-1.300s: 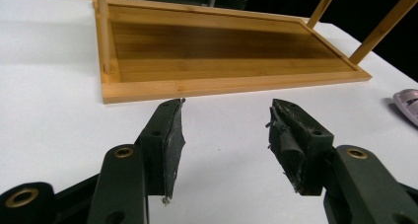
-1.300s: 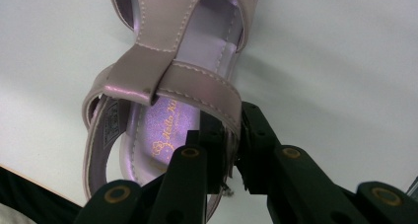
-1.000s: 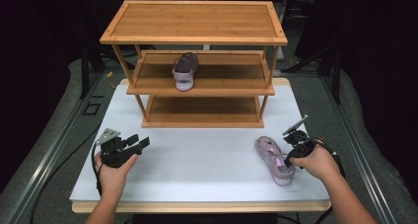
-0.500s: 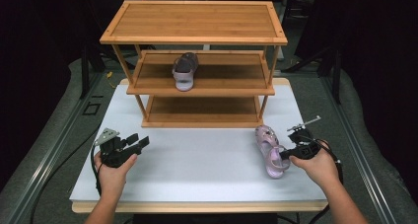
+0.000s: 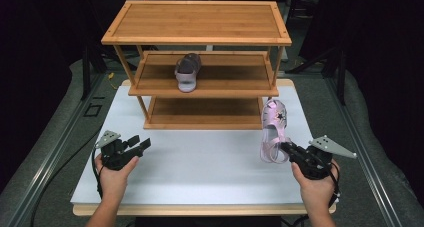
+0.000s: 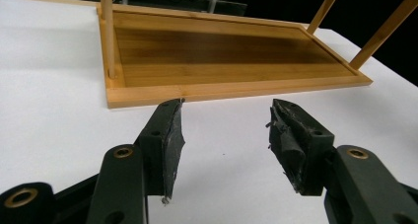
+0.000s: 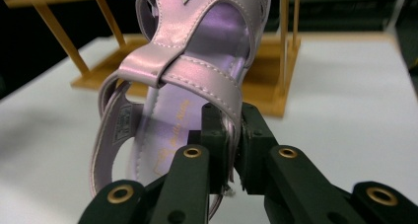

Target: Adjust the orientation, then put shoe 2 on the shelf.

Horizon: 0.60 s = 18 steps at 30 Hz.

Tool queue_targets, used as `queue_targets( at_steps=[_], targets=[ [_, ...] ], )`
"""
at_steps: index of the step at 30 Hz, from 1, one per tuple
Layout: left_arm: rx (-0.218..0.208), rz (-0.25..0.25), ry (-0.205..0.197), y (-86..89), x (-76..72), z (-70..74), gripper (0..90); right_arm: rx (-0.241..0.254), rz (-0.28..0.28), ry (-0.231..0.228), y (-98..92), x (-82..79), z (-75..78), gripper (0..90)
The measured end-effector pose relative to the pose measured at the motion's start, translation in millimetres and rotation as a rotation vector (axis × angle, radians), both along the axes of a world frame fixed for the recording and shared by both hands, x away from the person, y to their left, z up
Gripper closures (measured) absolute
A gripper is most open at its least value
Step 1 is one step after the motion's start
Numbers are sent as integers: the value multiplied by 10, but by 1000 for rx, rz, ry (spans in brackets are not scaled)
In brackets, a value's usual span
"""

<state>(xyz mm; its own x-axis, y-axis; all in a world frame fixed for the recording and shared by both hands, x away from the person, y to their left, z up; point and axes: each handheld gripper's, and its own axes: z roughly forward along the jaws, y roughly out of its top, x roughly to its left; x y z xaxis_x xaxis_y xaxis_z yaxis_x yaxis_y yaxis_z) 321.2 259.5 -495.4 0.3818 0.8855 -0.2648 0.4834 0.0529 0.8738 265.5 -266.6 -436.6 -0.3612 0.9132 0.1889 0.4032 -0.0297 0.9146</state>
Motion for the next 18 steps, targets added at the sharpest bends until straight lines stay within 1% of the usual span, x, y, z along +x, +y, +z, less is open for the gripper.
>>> queue_targets(
  at_steps=[2,3,5,9,13,14,18],
  targets=[
    [-4,5,-1,8,3,-9,466,16,6,-25,59,-8,49,834],
    [-4,8,-2,11,4,-10,466,16,9,-40,97,-6,78,835],
    [-4,9,-5,19,1,-5,466,21,23,-57,187,17,139,834],
    [-7,12,-15,31,-5,11,466,22,75,-65,389,96,273,835],
    [-10,13,-14,41,-3,15,465,10,125,-37,582,214,385,836],
    [-13,15,-15,42,0,15,465,3,134,-36,617,243,406,835],
    [-14,15,-17,46,0,19,465,-13,164,-11,799,435,530,835]
  ],
)
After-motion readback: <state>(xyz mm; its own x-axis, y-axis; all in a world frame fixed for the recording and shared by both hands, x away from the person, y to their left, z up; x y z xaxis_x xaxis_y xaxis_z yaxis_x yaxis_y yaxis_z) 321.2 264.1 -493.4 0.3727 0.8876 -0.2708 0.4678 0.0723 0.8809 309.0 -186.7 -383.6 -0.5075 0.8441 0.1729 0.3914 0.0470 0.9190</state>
